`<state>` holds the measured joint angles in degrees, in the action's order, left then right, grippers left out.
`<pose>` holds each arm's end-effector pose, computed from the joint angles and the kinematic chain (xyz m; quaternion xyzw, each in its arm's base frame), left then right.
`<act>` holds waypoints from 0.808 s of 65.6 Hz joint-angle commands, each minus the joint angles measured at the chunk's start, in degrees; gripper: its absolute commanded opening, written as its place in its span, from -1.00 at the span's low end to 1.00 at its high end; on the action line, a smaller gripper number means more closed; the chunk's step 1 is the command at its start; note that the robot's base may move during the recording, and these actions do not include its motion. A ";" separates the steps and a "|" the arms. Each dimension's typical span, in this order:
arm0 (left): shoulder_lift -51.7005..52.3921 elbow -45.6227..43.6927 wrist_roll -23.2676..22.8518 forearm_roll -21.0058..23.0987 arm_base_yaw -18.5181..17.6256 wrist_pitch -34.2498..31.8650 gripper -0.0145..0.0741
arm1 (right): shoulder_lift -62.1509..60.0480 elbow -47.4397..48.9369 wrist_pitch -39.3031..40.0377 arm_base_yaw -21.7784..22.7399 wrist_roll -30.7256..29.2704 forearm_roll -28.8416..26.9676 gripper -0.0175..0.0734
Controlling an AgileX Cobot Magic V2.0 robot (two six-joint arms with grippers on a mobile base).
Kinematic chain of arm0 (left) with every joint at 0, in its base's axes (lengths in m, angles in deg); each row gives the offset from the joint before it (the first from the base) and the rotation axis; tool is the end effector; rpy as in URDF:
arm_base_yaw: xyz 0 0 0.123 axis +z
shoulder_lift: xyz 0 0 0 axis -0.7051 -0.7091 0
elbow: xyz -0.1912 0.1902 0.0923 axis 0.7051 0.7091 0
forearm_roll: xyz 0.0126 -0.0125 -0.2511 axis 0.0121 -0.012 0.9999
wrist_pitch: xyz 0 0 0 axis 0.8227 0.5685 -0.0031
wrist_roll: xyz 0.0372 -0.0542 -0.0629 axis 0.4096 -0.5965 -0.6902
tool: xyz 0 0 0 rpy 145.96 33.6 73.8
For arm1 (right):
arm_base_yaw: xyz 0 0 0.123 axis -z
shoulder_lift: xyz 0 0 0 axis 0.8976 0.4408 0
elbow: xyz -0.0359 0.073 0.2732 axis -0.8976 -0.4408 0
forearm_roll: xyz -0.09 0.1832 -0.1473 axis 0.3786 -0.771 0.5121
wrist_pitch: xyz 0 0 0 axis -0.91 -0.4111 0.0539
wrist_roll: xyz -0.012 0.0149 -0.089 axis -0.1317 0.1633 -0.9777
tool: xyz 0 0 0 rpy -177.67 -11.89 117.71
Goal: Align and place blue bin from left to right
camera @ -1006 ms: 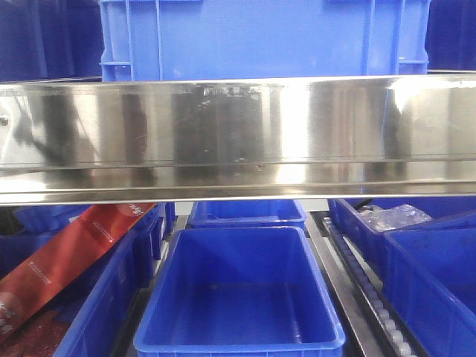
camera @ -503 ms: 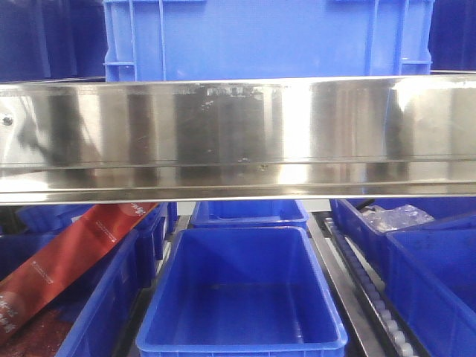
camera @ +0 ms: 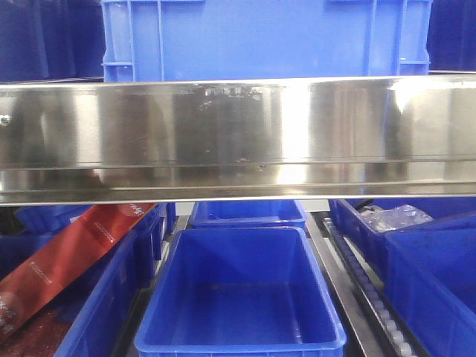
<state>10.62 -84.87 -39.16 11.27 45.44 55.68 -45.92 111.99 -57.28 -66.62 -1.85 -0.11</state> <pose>0.0569 0.0005 0.1995 -0.0003 0.7305 0.0056 0.6829 0.0825 0.0049 0.3125 -0.0346 0.7131 0.0077 0.7001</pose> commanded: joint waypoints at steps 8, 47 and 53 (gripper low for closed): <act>0.48 0.00 0.26 1.23 0.10 -0.41 -0.85 | -0.31 -0.13 1.55 0.24 -0.33 0.52 -0.97; 0.48 0.00 0.26 1.23 0.10 -0.41 -0.85 | -0.31 -0.13 1.55 0.24 -0.33 0.52 -0.97; 0.48 0.00 0.26 1.23 0.10 -0.41 -0.85 | -0.61 -0.35 -0.68 0.82 -0.33 0.52 -0.97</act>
<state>10.75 -84.77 -38.95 12.04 45.44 55.99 -45.96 111.99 -57.39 -66.51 -1.97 -0.11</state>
